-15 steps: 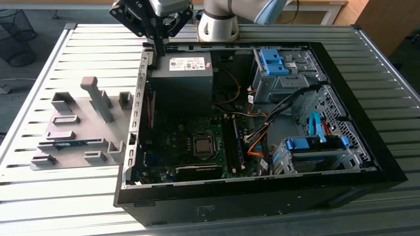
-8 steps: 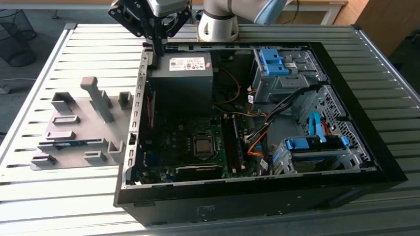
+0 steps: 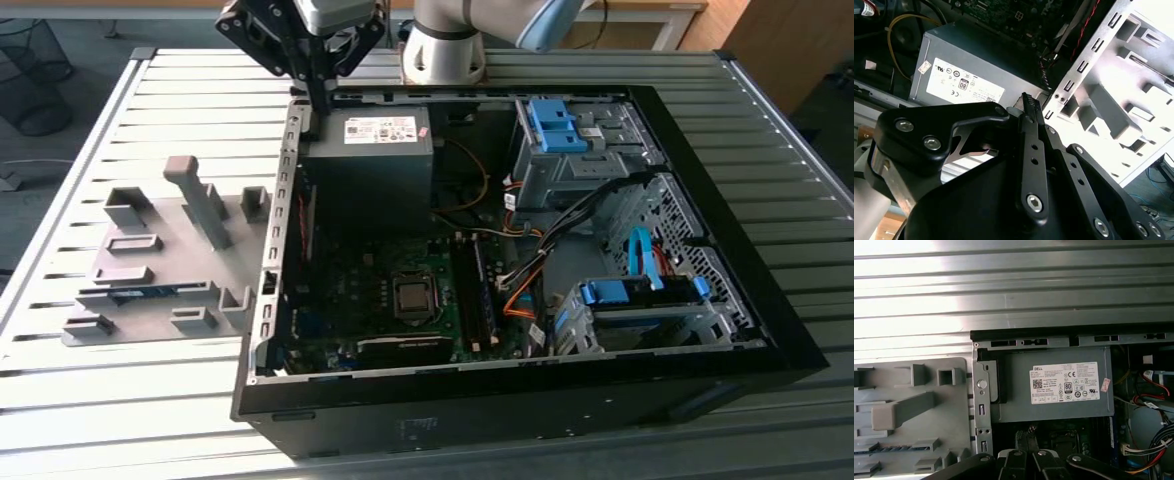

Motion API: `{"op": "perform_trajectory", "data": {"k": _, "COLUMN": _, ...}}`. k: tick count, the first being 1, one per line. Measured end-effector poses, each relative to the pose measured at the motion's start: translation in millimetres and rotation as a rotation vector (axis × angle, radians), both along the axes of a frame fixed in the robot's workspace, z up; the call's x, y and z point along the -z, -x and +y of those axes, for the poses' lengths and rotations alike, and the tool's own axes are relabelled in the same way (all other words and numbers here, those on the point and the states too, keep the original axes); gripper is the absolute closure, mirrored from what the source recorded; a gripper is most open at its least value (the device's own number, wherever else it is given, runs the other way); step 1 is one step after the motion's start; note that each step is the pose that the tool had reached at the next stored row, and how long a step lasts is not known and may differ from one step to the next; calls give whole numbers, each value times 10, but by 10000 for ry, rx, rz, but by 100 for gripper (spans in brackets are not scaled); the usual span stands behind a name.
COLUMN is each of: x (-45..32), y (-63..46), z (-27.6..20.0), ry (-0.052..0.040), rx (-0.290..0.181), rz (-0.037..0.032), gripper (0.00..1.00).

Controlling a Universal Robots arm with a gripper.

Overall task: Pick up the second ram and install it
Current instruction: 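Reach for the second ram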

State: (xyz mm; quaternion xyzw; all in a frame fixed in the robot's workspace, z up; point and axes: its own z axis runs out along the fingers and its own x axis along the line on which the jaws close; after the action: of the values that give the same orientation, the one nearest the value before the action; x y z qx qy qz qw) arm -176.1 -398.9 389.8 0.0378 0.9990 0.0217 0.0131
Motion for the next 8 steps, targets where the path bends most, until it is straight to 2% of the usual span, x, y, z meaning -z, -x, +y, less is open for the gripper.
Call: {"op": "perform_trajectory", "data": {"k": 8, "x": 5, "y": 28, "z": 0, "ry": 0, "rx": 0, "rz": 0, "gripper": 89}}
